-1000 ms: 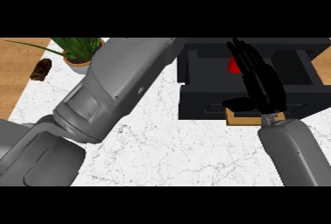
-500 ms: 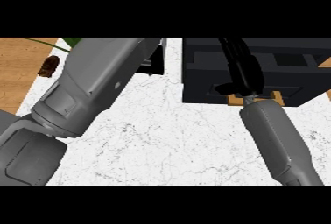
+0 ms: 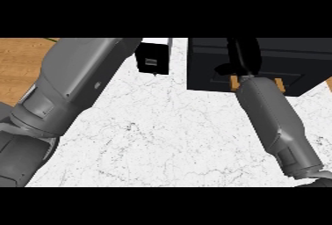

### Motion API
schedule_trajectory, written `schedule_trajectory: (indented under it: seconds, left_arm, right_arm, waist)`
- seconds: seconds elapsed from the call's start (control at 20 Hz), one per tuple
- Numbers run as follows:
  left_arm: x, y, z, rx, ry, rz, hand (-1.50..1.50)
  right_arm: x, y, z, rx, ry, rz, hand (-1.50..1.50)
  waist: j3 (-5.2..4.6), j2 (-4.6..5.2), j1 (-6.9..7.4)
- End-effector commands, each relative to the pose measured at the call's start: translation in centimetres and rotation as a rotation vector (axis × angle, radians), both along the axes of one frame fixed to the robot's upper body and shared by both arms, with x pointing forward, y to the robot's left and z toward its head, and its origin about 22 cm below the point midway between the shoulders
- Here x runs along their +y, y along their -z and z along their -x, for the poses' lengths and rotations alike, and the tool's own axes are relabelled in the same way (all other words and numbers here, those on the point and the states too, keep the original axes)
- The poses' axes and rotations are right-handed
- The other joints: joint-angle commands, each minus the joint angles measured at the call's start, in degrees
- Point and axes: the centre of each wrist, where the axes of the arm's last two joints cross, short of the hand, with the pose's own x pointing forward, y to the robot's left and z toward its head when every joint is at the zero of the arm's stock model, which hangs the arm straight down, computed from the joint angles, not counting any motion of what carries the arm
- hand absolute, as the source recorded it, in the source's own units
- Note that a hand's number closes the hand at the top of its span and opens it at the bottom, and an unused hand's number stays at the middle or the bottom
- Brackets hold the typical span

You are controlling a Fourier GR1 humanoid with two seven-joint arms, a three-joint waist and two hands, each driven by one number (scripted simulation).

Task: Pick up the can, place it into the drawer and close the drawer

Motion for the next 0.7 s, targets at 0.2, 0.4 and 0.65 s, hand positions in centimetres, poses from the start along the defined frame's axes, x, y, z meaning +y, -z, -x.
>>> schedule_trajectory:
  seconds: [0.2,0.4,0.65]
  left_arm:
    - [0.3,0.1,1.1,0.006,0.014,0.000,-1.50]
    - [3.8,0.0,0.5,-0.001,-0.007,-0.013,-1.50]
    - [4.0,0.9,1.3,0.015,0.030,-0.010,-1.50]
  right_arm:
    - [0.6,-1.6,-2.0,-0.058,0.038,0.037,-1.50]
    - [0.8,-5.1,-3.3,-0.092,0.031,0.009,-1.50]
    - [1.6,-5.9,-3.6,-0.105,0.003,-0.064,-1.50]
  waist:
    - [0.01,0.17,2.09]
    - [0.01,0.57,2.04]
    - [0.07,0.69,2.88]
